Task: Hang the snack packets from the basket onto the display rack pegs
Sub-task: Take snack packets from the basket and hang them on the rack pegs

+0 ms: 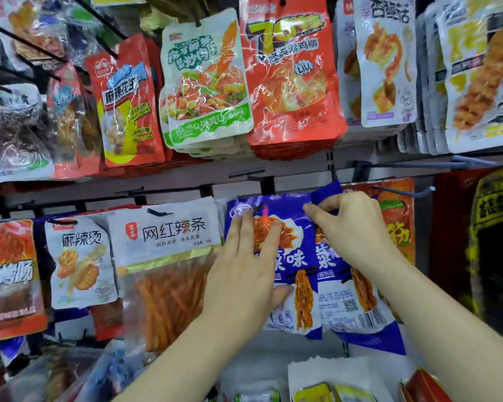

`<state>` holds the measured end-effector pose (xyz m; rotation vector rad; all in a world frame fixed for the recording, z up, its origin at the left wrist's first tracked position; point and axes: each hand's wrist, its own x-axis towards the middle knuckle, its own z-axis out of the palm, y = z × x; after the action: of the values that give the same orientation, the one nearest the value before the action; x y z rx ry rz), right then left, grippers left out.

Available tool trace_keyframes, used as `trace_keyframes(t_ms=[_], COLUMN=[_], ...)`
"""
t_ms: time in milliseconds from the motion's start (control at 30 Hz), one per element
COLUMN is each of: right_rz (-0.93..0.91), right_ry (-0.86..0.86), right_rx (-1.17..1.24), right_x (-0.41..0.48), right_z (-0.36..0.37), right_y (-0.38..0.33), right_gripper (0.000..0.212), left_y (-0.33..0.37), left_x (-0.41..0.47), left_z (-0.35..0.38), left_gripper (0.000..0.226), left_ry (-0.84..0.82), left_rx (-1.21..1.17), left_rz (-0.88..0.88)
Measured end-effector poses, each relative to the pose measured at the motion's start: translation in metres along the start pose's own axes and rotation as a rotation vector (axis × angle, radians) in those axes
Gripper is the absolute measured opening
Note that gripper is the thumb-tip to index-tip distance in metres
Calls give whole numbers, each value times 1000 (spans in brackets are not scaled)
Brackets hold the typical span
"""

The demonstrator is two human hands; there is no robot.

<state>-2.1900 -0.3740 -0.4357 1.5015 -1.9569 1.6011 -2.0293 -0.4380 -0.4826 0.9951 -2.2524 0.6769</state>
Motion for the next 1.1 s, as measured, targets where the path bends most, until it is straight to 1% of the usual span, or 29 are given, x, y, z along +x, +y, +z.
trace_keyframes(t_ms=[100,233,267,333,433,533,567,600,633,667,700,767,800,900,933,967,1000,1033,1067,1100], right_rz=[30,62,71,59,-11,-115,-134,-137,-131,-113,-87,-41,-26,12,23,30,31,23,20,14], right_ry=[35,46,42,46,83,45,25,9,-3,-15,-27,-50,-74,-162,-187,-212,-233,-252,-261,-270], right_rx=[5,12,14,7,-45,-66,-57,-37,3,73,164,336,403,540,552,551,549,552,555,554], right_x=[2,-8,-11,-16,-23,-32,-34,-36,-37,-39,-41,-46,-49,-57,-59,-61,-62,-63,-64,-65], right_z=[-8,-27,-32,-42,-55,-64,-66,-68,-69,-70,-72,-74,-74,-69,-68,-66,-65,-64,-62,-59], right_y=[9,18,19,23,27,25,26,27,29,30,31,31,30,27,26,25,22,20,17,15], right_gripper=[36,16,15,18,27,33,35,37,39,43,46,53,56,58,58,58,59,59,57,52], left_y=[7,9,9,9,10,11,13,13,14,15,19,28,30,34,32,32,30,28,27,25], left_x=[15,28,30,35,44,50,50,49,44,36,26,8,1,-7,-7,-8,-9,-11,-13,-14], left_z=[1,4,6,11,23,29,26,24,19,13,6,-14,-23,-49,-57,-67,-72,-76,-78,-78], left_gripper=[102,97,96,95,91,86,79,67,48,29,20,24,27,40,43,40,31,18,10,12], left_ry=[-92,-147,-157,-161,-188,-231,-223,-196,-144,-104,-83,-97,-85,-4,-1,-17,-33,-32,-15,6], left_rx=[-64,-93,-96,-101,-111,-138,-173,-243,-378,-574,-836,-1352,-1472,-1618,-1630,-1589,-1497,-1402,-1325,-1252], left_rz=[20,20,22,17,7,2,9,11,0,-53,-136,-301,-358,-476,-497,-485,-437,-385,-332,-299])
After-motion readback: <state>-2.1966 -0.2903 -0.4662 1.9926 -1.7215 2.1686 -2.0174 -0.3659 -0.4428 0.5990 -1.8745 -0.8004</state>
